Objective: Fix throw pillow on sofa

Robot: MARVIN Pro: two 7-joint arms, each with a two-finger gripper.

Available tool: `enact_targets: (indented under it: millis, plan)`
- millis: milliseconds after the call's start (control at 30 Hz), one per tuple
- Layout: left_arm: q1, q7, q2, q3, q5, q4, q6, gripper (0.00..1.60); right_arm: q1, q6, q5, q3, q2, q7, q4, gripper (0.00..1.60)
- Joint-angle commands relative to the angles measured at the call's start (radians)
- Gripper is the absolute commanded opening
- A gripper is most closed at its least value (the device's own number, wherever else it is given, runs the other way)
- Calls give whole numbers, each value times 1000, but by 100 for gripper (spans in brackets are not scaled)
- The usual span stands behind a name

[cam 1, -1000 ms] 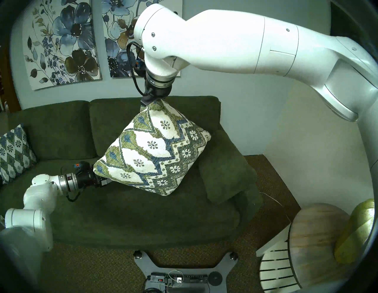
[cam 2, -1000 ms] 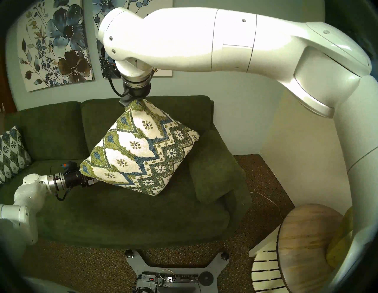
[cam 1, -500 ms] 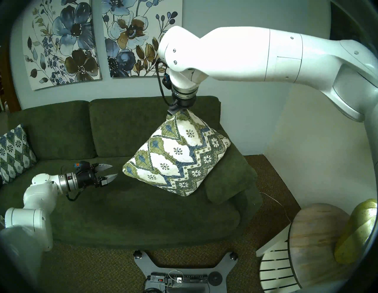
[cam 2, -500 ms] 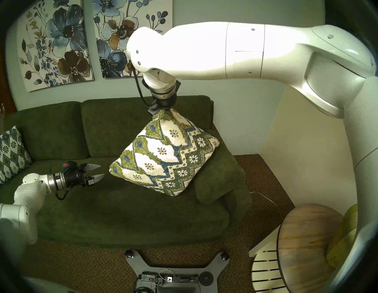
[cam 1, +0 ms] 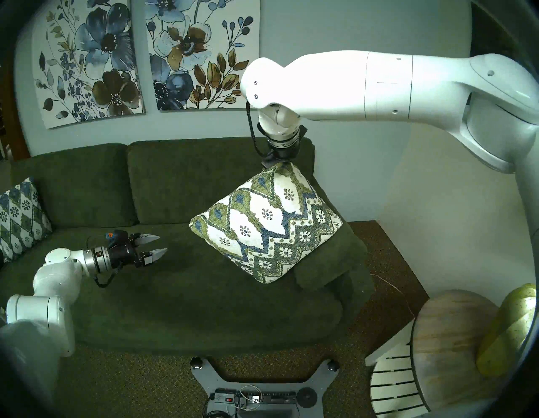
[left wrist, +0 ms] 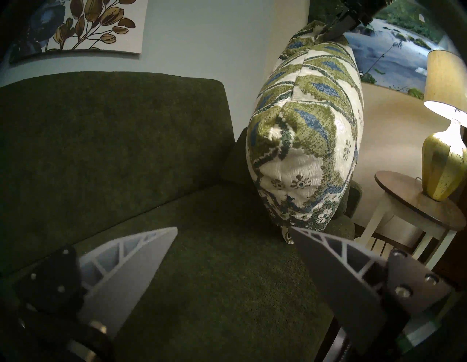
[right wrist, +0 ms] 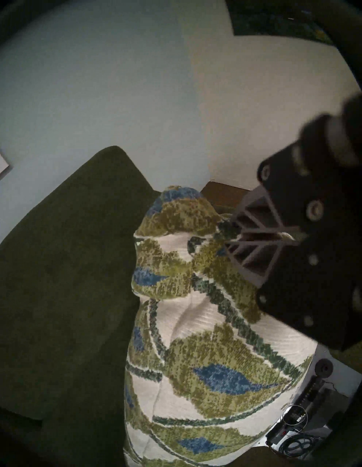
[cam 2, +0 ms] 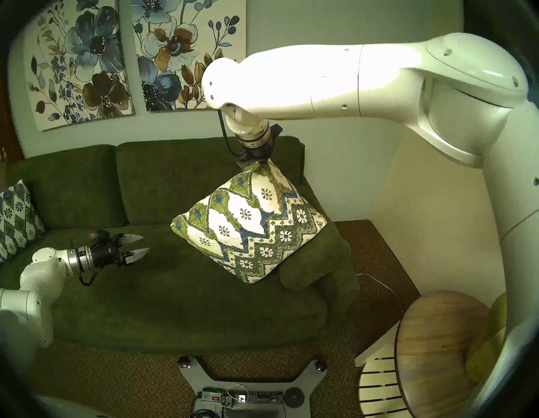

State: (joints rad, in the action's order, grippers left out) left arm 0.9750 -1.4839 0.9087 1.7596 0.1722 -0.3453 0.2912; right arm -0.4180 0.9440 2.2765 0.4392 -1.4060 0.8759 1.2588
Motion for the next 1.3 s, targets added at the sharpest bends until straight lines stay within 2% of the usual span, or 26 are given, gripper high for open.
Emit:
enact_targets:
  millis: [0, 133, 167, 233, 267, 433, 467, 500, 567, 600, 633, 1000, 1033, 1067, 1100, 1133, 1267]
  plan:
    - [-31, 0, -4, 0, 8, 6, -2, 160, 19, -34, 7, 26, -47, 61, -103, 0]
    - [-34, 0, -4, -2, 7, 11, 0, 160, 38, -53, 5, 35, -74, 51, -180, 0]
    - [-34, 0, -4, -2, 7, 12, 0, 160, 36, -62, 1, 37, -67, 51, -170, 0]
    - [-35, 0, -3, -3, 7, 14, 0, 160, 47, -66, -1, 38, -89, 39, -234, 0]
    - [-35, 0, -3, -3, 6, 15, 0, 160, 40, -75, -6, 40, -76, 40, -209, 0]
    - [-36, 0, -3, -6, 5, 17, 1, 160, 62, -86, -10, 37, -105, 7, -306, 0]
    - [-36, 0, -3, -6, 5, 17, 1, 160, 58, -94, -13, 38, -94, 5, -283, 0]
    - [-35, 0, -3, -6, 5, 17, 1, 160, 71, -95, -12, 38, -111, -5, -326, 0]
    - [-35, 0, -3, -7, 5, 16, 1, 160, 85, -105, -14, 40, -120, -19, -351, 0]
    - [-35, 0, -3, -8, 4, 16, 1, 160, 85, -112, -16, 41, -112, -22, -335, 0]
    - [-35, 0, -3, -8, 4, 16, 1, 160, 100, -114, -15, 42, -128, -35, -376, 0]
    - [-33, 0, -4, -12, 3, 14, 2, 160, 183, -170, -31, 62, -170, -152, -521, 0]
    - [-33, 0, -4, -12, 3, 14, 2, 160, 188, -174, -33, 65, -174, -159, -530, 13]
    - [-33, 0, -4, -12, 3, 14, 2, 160, 195, -179, -36, 68, -179, -168, -542, 104]
    - [-33, 0, -4, -13, 3, 14, 2, 160, 202, -185, -40, 72, -184, -180, -557, 137]
    - [-33, 0, -4, -13, 4, 14, 2, 160, 209, -190, -43, 76, -190, -190, -571, 160]
    - [-35, 0, -4, -14, 4, 14, 2, 160, 229, -206, -61, 93, -208, -226, -620, 160]
